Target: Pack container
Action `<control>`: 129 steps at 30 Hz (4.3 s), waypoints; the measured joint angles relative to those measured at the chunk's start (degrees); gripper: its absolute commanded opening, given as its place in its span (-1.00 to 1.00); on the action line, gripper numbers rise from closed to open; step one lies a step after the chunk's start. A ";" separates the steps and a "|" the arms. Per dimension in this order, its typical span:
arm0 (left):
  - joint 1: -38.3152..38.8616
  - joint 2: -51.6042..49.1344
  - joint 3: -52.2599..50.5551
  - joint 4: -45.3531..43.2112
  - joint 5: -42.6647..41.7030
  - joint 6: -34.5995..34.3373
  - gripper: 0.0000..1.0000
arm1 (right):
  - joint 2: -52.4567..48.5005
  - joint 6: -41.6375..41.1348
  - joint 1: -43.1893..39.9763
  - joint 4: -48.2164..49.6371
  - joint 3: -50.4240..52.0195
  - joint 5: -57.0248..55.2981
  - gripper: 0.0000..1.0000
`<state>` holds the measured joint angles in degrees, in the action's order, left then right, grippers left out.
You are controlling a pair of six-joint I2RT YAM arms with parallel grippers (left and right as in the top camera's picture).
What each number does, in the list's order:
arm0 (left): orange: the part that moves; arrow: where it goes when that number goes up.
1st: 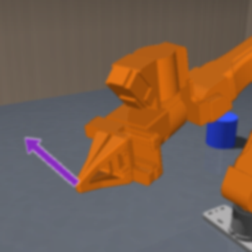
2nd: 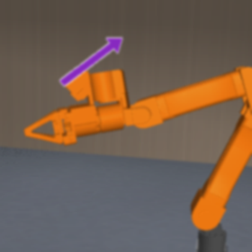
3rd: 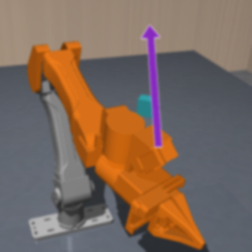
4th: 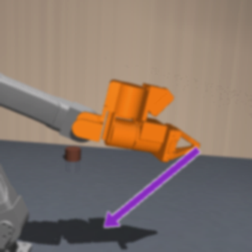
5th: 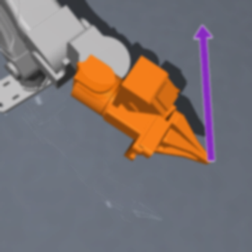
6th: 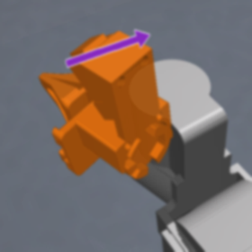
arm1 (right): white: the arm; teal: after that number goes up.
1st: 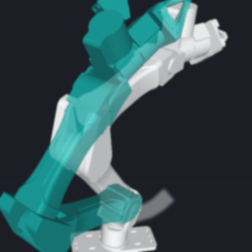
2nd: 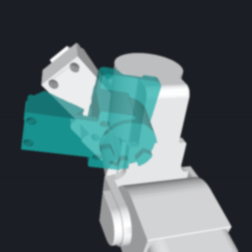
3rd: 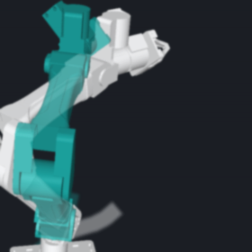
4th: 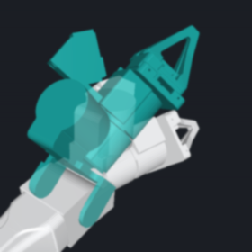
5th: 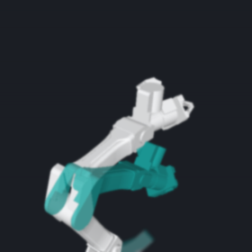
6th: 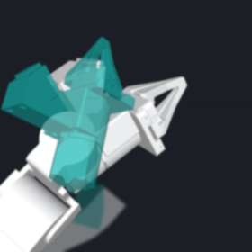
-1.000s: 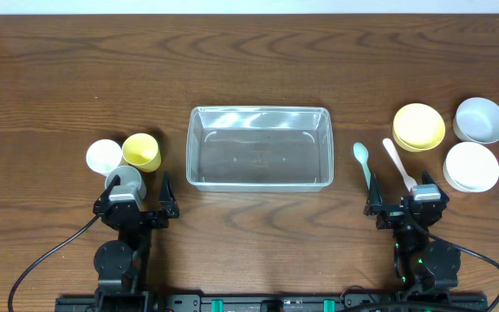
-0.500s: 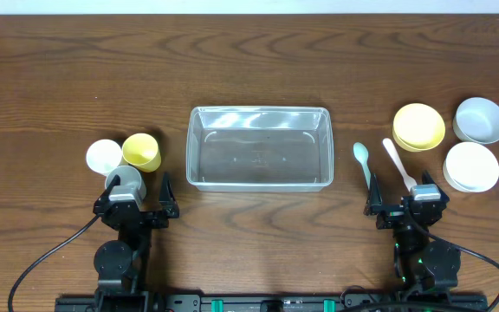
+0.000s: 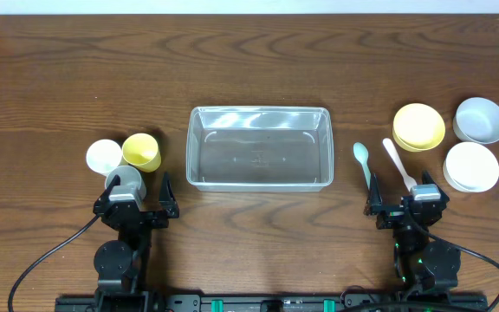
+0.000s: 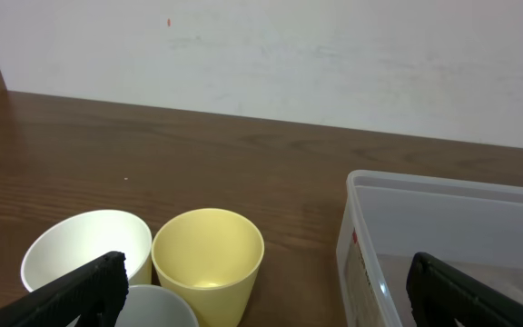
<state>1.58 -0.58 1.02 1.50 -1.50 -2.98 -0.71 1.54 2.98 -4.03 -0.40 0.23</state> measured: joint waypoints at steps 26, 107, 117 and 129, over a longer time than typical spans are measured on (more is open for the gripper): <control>0.00 0.00 0.00 0.00 0.00 0.00 0.96 | 0.00 0.00 0.00 0.00 0.00 0.02 0.98; 0.00 -101.96 72.02 48.94 0.20 -7.48 -0.45 | -74.03 -6.95 0.00 -65.46 -68.57 5.60 0.89; 0.00 -101.96 72.00 48.94 0.22 -7.30 -0.81 | -74.03 -6.95 0.00 -65.57 -68.57 5.60 0.91; 0.00 -101.96 72.00 48.78 0.24 -7.28 -0.88 | -74.03 -6.95 0.00 -65.83 -68.57 5.60 0.90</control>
<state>1.58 -102.54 73.01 50.28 -1.26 -10.26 -74.74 -5.41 2.98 -69.87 -68.97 5.82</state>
